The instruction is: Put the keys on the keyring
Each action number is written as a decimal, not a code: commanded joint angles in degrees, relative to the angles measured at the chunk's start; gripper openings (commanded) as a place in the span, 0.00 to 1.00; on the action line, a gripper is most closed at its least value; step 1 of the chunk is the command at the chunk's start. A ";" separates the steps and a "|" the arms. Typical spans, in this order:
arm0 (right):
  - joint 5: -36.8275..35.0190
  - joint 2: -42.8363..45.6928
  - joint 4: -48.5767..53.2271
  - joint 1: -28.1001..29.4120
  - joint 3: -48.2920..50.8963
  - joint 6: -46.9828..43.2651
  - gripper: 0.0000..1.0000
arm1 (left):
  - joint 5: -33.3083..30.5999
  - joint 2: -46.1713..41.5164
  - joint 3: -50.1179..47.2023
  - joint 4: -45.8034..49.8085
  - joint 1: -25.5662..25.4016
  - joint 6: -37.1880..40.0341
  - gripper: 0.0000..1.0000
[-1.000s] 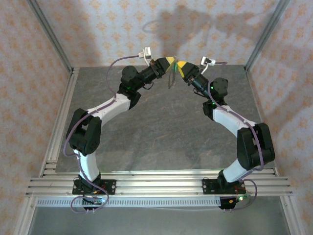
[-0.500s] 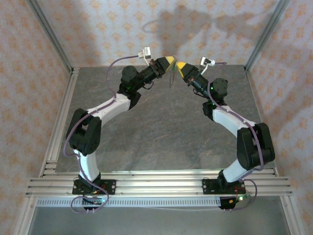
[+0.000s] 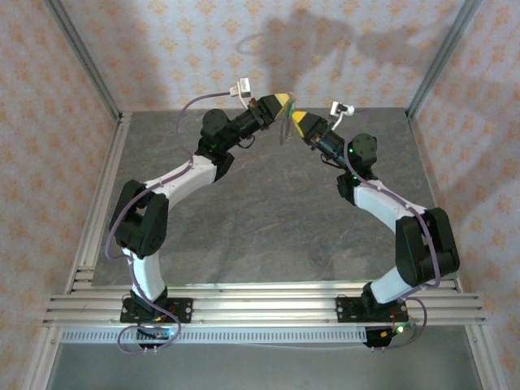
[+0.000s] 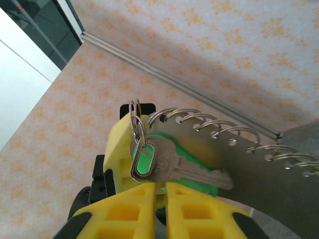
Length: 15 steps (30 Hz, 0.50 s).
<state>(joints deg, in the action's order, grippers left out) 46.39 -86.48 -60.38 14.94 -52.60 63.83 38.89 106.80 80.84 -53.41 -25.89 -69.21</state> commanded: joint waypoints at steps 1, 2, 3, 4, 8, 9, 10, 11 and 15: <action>-0.54 3.01 -2.50 -2.78 0.65 -0.28 0.28 | -0.24 0.33 2.22 -2.53 -0.21 -0.58 0.00; -0.60 3.07 -2.63 -3.19 0.57 -0.05 0.30 | -0.38 0.33 2.22 -2.49 -0.17 -0.53 0.00; -0.54 3.15 -2.64 -3.55 0.23 0.11 0.31 | -0.39 0.38 2.22 -2.49 -0.21 -0.49 0.00; -0.39 3.02 -2.64 -3.59 -0.18 0.13 0.33 | -0.40 0.38 2.21 -2.49 -0.21 -0.49 0.00; 0.02 1.44 -3.81 -3.52 -2.11 1.29 0.39 | -0.41 0.67 2.38 -2.49 -0.21 -0.75 0.00; 0.02 0.92 -4.35 -3.43 -2.69 1.73 0.40 | -0.40 0.64 2.39 -2.49 -0.21 -0.84 0.00; 0.02 0.35 -4.98 -3.39 -3.29 2.09 0.40 | -0.41 0.76 2.39 -2.49 -0.19 -0.93 0.00; -0.01 -0.10 -5.37 -3.19 -3.80 2.38 0.41 | -0.33 0.77 2.39 -2.57 -0.17 -1.04 0.00; -0.23 -2.08 -5.91 -2.03 -6.36 2.66 0.41 | -0.40 0.94 2.39 -2.92 -0.20 -1.41 0.00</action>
<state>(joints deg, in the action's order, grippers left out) 45.87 -87.48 -62.17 11.90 -56.12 66.00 38.87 107.42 80.95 -53.39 -25.89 -69.73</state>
